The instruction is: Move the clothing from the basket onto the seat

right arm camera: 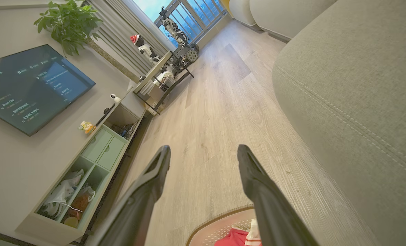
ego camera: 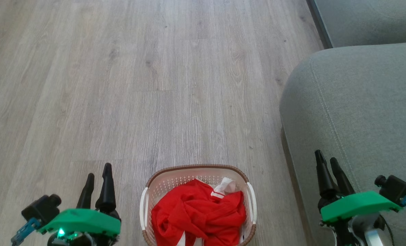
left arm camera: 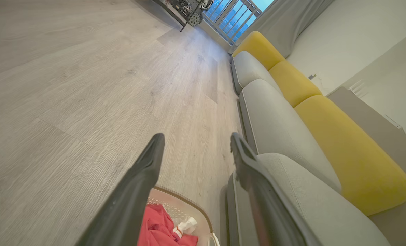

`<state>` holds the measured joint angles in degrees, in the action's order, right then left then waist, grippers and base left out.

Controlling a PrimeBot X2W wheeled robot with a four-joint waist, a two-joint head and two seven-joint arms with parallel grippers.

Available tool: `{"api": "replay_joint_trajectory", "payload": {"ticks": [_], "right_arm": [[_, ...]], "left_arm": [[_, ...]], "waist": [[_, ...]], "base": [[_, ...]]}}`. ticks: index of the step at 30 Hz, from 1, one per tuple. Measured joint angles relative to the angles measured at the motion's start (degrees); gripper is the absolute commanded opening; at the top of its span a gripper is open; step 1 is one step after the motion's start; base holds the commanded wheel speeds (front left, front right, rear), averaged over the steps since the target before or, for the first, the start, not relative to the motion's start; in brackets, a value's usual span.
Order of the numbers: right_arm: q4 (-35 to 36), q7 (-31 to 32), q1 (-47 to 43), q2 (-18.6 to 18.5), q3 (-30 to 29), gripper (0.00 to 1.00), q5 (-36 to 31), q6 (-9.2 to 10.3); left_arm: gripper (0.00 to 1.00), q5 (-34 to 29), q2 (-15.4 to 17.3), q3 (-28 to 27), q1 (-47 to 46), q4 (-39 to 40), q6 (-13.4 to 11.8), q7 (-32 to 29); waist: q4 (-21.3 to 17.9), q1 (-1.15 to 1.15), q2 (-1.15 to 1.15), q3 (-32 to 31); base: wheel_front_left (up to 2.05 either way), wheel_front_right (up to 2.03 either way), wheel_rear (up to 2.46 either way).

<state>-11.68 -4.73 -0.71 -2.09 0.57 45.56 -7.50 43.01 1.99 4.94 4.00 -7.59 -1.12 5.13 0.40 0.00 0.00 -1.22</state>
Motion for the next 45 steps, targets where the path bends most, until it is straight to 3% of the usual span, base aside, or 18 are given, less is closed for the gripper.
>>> {"api": "replay_joint_trajectory", "payload": {"ticks": [45], "right_arm": [[0.7,-7.5,-0.2,0.0,4.1,1.0,-31.0,0.0]], "left_arm": [[1.0,-29.7,0.8,4.1,4.1,0.2,-3.6,7.3]], "waist": [[0.3,0.0,0.0,-0.8]], "base": [[0.0,0.0,0.0]]}}
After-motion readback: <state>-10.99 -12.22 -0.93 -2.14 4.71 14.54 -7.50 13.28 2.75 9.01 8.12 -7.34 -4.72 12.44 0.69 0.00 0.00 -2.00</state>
